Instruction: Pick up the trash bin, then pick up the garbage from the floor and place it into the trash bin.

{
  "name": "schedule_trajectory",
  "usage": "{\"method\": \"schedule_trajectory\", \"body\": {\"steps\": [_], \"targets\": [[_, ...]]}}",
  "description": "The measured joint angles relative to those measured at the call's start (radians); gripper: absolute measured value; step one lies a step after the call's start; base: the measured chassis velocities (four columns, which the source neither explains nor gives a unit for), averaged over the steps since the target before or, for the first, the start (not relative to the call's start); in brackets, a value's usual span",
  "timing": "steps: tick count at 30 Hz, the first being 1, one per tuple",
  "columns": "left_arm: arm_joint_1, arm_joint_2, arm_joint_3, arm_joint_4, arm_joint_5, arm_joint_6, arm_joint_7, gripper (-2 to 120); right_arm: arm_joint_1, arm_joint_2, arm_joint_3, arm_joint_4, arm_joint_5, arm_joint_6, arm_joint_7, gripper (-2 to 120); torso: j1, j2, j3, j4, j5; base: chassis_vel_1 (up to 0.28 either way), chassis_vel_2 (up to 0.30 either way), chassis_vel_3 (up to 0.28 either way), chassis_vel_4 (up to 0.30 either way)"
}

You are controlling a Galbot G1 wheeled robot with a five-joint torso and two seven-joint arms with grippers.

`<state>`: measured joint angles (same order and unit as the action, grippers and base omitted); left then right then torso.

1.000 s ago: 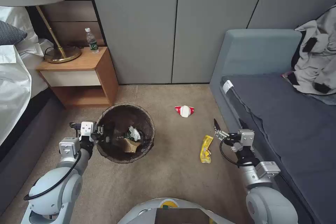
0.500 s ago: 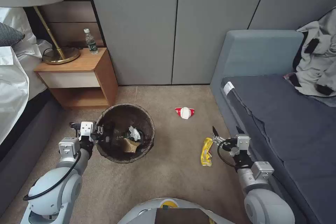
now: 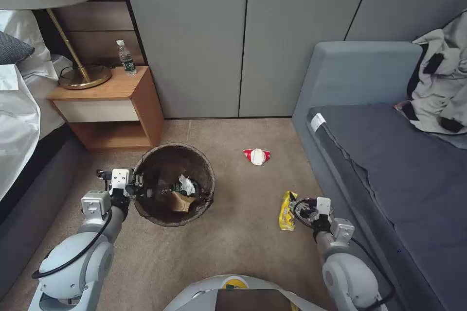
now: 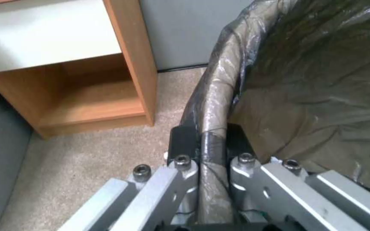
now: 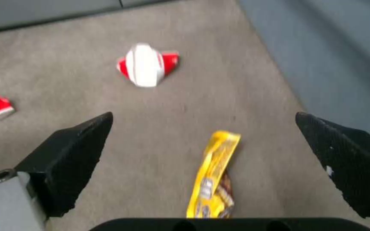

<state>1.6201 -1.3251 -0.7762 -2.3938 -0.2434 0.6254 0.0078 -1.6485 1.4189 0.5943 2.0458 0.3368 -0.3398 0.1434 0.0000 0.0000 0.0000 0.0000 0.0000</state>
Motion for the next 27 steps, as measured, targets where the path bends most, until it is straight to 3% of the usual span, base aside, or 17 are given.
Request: {"method": "schedule_trajectory", "body": {"steps": [11, 27], "targets": [[0.0, 0.001, -0.001, 0.0, -0.001, 0.0, 0.0, 3, 0.126, 0.008, -0.018, -0.218, 0.066, -0.02, 0.032, 100, 0.0, 0.0, 0.0, 0.0, 0.0, 0.0, 0.0, 0.0, 0.0], [-0.001, 0.0, 0.003, 0.002, 0.002, 0.0, 0.0, 3, 0.242, 0.01, -0.056, -0.426, 0.057, -0.007, 0.043, 100, 0.0, 0.0, 0.0, 0.0, -0.0001, 0.0, 0.0, 0.0, 0.0]]}}
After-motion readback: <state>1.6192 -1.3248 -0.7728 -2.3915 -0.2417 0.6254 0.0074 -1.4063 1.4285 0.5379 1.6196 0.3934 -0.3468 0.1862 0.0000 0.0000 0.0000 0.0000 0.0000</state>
